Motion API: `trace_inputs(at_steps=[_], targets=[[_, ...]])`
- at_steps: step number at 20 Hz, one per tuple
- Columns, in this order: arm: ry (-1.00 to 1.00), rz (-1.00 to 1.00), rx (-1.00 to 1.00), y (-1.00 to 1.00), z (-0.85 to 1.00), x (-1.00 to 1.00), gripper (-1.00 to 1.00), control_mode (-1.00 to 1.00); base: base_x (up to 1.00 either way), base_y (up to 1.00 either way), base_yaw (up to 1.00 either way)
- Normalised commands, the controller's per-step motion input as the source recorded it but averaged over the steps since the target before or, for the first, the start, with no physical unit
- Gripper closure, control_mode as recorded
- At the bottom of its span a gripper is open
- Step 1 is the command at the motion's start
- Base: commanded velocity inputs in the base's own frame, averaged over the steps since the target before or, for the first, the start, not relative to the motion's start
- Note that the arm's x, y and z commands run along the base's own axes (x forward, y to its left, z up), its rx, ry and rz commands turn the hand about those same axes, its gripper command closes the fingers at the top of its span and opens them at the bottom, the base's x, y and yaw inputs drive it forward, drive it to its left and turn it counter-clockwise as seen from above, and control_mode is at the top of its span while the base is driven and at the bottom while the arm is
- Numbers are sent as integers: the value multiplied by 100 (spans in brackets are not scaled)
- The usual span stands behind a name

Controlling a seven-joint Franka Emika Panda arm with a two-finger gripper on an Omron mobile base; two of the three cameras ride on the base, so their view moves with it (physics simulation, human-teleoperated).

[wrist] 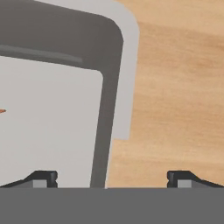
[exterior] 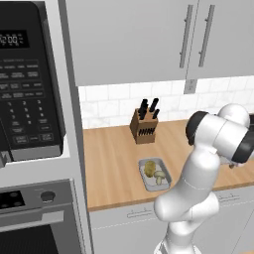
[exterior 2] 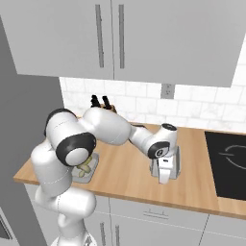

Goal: Take the meat container that has the shrimp and place it on the second highest rack of the freezer. Then take the vegetable container that has the mushroom and potato and place it on the highest rack of the freezer.

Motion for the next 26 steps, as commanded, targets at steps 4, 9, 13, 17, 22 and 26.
trace_inputs(at_steps=[4,9,13,17,22,26], targets=[[0,0,4,-13,-1,19,-100,-100,0,0,0],[0,0,0,0,-13,27,-100,-100,0,0,0],[0,0,0,0,-28,19,100,-100,0,0,0],[0,0,0,0,-1,0,100,-100,0,0,0],[-1,0,0,0,0,2,100,-100,0,0,0],[-5,-2,2,0,22,3,100,-100,0,0,0]])
